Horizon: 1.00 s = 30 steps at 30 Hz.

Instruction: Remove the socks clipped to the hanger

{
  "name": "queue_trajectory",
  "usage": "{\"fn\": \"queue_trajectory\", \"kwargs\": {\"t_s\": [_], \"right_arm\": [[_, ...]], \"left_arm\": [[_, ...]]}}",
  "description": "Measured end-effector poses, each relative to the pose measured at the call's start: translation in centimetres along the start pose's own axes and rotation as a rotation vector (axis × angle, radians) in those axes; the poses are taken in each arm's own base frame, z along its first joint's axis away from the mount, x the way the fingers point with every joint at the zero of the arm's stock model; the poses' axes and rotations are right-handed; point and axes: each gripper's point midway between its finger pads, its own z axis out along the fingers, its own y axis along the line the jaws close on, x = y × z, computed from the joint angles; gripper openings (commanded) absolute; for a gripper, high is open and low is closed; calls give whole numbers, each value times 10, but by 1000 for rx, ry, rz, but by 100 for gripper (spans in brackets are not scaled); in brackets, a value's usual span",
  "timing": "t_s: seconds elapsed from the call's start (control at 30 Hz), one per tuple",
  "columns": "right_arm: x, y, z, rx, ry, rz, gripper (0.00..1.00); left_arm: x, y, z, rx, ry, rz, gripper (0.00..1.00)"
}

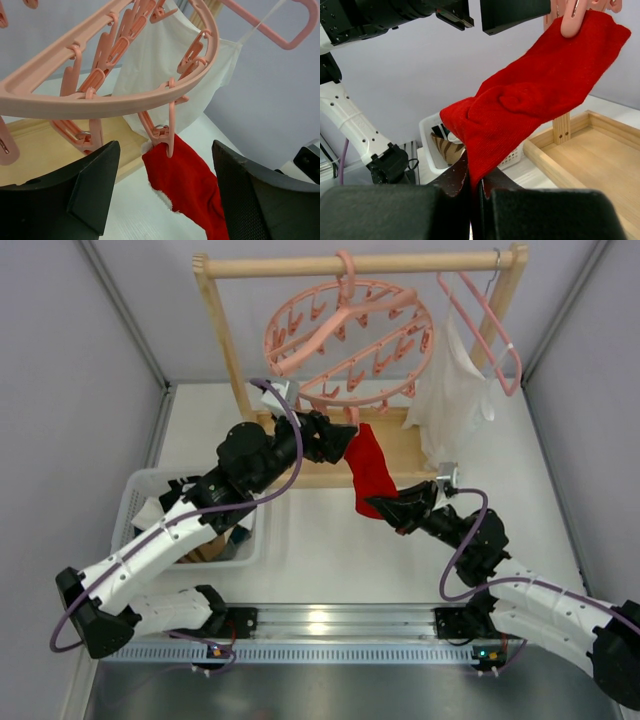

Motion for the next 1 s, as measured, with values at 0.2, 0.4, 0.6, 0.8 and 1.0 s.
{"fn": "queue_trajectory", "kwargs": {"t_s": [0.2,0.4,0.6,0.8,1.0], "right_arm": [[2,1,0,0,7,4,0],[3,1,-1,1,14,8,0],[4,3,-2,-5,17,11,0],[5,4,-3,-6,17,12,0],[6,6,-2,-13,20,15,0]], "left_arm": [[6,2,11,-8,19,2,72],[5,2,21,-10,22,2,69],[2,6,23,-20,16,3,61],[-4,10,24,-16,-1,10,46],[1,8,28,1,12,10,47]]}}
